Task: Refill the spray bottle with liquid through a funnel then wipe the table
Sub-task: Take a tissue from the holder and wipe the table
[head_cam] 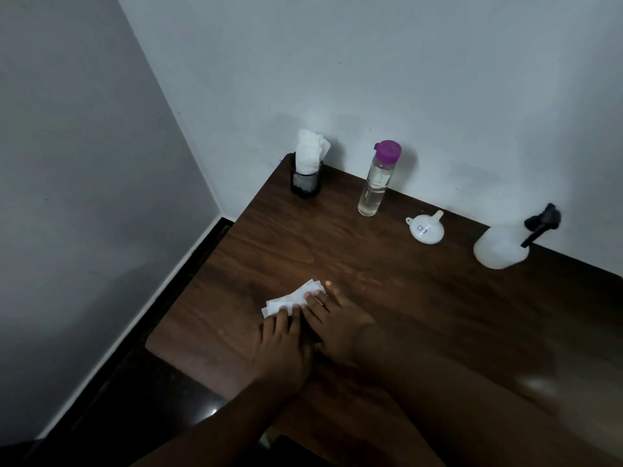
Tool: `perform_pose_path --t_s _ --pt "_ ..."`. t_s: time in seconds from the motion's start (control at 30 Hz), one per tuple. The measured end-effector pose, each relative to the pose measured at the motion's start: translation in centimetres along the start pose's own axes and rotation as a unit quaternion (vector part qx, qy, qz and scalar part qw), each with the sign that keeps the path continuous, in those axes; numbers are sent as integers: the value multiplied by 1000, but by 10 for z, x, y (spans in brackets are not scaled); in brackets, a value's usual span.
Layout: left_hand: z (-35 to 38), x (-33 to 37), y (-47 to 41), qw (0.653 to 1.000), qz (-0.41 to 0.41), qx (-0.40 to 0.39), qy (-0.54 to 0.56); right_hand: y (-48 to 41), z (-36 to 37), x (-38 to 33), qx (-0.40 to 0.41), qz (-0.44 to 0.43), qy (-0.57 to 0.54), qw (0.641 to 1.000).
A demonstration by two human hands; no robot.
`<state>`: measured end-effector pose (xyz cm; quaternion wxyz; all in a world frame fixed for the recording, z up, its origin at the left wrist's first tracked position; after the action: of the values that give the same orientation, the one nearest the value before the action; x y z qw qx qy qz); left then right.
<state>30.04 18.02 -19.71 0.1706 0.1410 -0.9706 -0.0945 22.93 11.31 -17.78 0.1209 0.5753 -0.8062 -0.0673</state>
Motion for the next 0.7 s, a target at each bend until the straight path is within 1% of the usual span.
perform_pose_path --t_s 0.27,0.43,0.5,0.63,0.7 --pt "23 51 27 1000 -16 -18 -18 53 14 11 3 -38 4 999" --pt "31 87 45 999 -27 4 -21 88 24 20 3 -55 12 998" --pt "41 101 51 999 -35 -16 -27 103 27 23 5 -57 11 998" --pt "48 134 63 998 -37 -32 -43 133 36 30 -1 -47 4 999" --pt "48 150 67 999 -29 -12 -44 148 42 35 -7 -43 1 999"
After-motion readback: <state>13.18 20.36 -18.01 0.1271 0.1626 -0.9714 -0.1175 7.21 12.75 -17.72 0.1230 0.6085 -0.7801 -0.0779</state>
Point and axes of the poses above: each hand's wrist, its own y-axis away from the middle knuckle, its own z-axis out of the palm, x = y × z, the point moved 9 cm from there along -y, towards the middle knuckle, and after that the axes turned 7 degrees about x, right-handed, at the moved point
